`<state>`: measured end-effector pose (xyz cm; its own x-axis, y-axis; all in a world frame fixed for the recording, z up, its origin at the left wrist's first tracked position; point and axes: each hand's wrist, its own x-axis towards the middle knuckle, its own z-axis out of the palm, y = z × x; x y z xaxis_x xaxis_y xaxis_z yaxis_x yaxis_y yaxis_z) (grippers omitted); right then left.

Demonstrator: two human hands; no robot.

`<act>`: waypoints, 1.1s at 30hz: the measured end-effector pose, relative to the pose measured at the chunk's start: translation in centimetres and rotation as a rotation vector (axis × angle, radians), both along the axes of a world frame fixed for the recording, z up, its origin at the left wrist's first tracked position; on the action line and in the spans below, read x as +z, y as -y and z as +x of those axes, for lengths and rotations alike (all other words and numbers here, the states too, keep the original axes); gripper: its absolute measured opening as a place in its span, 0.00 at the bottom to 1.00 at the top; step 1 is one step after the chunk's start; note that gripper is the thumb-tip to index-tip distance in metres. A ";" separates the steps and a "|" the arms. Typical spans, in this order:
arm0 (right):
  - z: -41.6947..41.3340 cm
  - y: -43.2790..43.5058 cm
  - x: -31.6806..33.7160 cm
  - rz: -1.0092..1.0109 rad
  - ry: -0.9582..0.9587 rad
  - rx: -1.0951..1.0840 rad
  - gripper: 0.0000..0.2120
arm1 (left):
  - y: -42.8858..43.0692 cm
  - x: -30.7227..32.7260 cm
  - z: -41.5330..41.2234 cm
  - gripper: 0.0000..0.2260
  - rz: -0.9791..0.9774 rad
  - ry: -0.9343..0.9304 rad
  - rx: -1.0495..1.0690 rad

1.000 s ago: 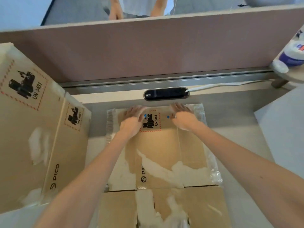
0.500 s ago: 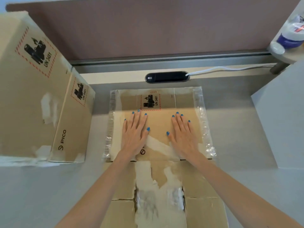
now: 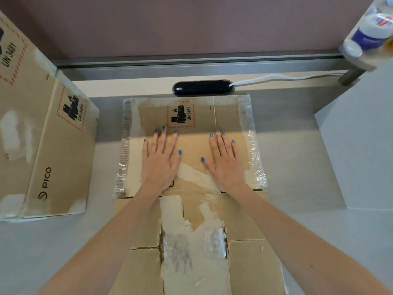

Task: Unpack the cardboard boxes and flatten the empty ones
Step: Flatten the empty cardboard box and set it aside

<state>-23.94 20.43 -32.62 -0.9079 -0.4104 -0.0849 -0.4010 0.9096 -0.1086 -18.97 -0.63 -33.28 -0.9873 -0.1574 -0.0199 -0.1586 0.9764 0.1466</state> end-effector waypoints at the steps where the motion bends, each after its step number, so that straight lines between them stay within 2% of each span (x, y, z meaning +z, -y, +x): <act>1: -0.1 0.0 -0.1 0.000 -0.003 -0.003 0.34 | 0.0 -0.1 0.0 0.26 -0.001 -0.006 -0.001; 7: -0.6 0.2 0.4 0.056 0.034 -0.006 0.36 | 0.1 0.4 -0.7 0.28 0.033 0.048 -0.009; 10: -0.3 0.4 1.5 0.072 0.108 0.001 0.33 | 0.2 1.1 -0.3 0.27 0.086 0.130 -0.021; 13: 1.8 -0.3 2.5 0.043 0.137 0.035 0.31 | -0.4 1.8 2.0 0.27 0.118 0.132 -0.030; 25: 12.8 -4.7 1.7 -0.054 0.043 0.005 0.30 | -3.4 1.8 14.3 0.28 0.133 0.056 0.031; 33: 13.5 -5.2 0.7 -0.008 0.010 0.026 0.31 | -3.7 0.6 15.5 0.27 0.018 0.043 0.055</act>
<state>-10.39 25.66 -31.92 -0.8959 -0.4348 -0.0910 -0.4236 0.8979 -0.1196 -3.49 3.07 -32.69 -0.9752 -0.2112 -0.0656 -0.2190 0.9632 0.1556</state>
